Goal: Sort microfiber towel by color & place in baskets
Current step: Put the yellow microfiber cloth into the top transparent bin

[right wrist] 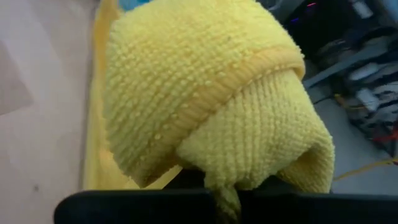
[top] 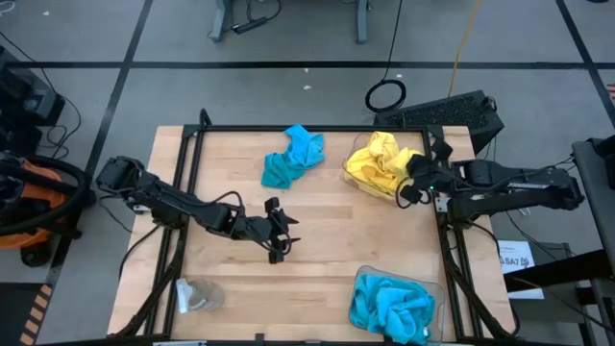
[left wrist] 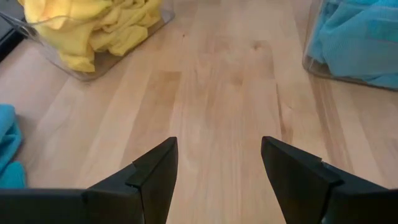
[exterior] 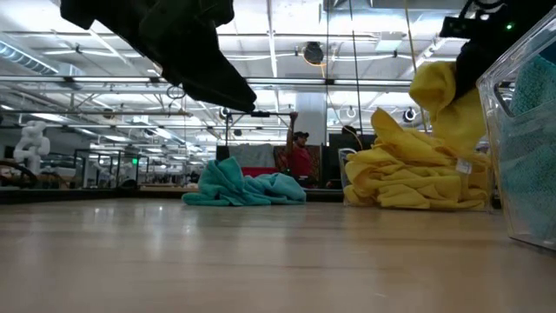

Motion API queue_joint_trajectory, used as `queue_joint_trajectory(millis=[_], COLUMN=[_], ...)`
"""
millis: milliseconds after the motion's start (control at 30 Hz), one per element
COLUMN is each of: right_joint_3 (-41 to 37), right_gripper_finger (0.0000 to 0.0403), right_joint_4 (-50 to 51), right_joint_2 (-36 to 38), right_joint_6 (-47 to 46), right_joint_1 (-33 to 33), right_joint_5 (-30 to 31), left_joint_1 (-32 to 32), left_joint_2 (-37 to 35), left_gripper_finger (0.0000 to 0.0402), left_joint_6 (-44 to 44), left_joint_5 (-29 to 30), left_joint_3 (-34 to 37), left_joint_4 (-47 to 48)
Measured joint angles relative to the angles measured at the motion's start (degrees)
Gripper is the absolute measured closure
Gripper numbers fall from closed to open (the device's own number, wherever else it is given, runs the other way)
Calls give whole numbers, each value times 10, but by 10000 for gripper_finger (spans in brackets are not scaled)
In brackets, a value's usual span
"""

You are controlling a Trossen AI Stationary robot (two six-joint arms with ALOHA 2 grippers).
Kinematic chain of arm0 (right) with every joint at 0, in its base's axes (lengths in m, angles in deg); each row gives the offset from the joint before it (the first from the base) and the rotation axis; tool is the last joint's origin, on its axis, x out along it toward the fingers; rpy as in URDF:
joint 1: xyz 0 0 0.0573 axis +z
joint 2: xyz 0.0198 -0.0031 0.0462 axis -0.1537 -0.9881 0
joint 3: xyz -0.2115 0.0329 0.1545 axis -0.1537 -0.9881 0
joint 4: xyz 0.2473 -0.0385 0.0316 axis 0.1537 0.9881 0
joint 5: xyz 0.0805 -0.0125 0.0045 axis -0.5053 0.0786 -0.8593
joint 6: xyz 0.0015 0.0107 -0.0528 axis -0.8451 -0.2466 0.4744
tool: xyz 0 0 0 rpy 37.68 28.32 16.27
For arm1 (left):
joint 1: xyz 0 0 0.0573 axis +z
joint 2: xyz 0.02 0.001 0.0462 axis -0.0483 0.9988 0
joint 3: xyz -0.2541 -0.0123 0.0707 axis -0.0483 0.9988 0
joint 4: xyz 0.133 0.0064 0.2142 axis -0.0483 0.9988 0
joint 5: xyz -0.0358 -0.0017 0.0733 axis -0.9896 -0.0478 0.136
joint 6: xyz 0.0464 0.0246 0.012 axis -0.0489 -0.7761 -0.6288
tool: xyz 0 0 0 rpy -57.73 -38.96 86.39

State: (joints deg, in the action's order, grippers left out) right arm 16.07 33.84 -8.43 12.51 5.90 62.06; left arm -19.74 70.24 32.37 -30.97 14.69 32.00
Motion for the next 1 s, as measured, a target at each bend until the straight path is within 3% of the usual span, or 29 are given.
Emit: queue_joint_trajectory(millis=[467,700,1000], right_joint_3=[1,1,1], right_gripper_finger=[401,401,401], right_joint_4=[-114,-121,-175], right_joint_2=[-80,-155,-284], right_joint_6=[21,-16,11], right_joint_1=[-130,-212,-253], right_joint_5=[-188,-213,-279], left_joint_1=[1,1,1], left_joint_2=[9,9,9], left_gripper_finger=[164,164,164], left_joint_6=[-15,-16,-21], left_joint_5=[0,0,0], left_joint_3=[0,0,0], left_joint_4=[-16,-16,-12])
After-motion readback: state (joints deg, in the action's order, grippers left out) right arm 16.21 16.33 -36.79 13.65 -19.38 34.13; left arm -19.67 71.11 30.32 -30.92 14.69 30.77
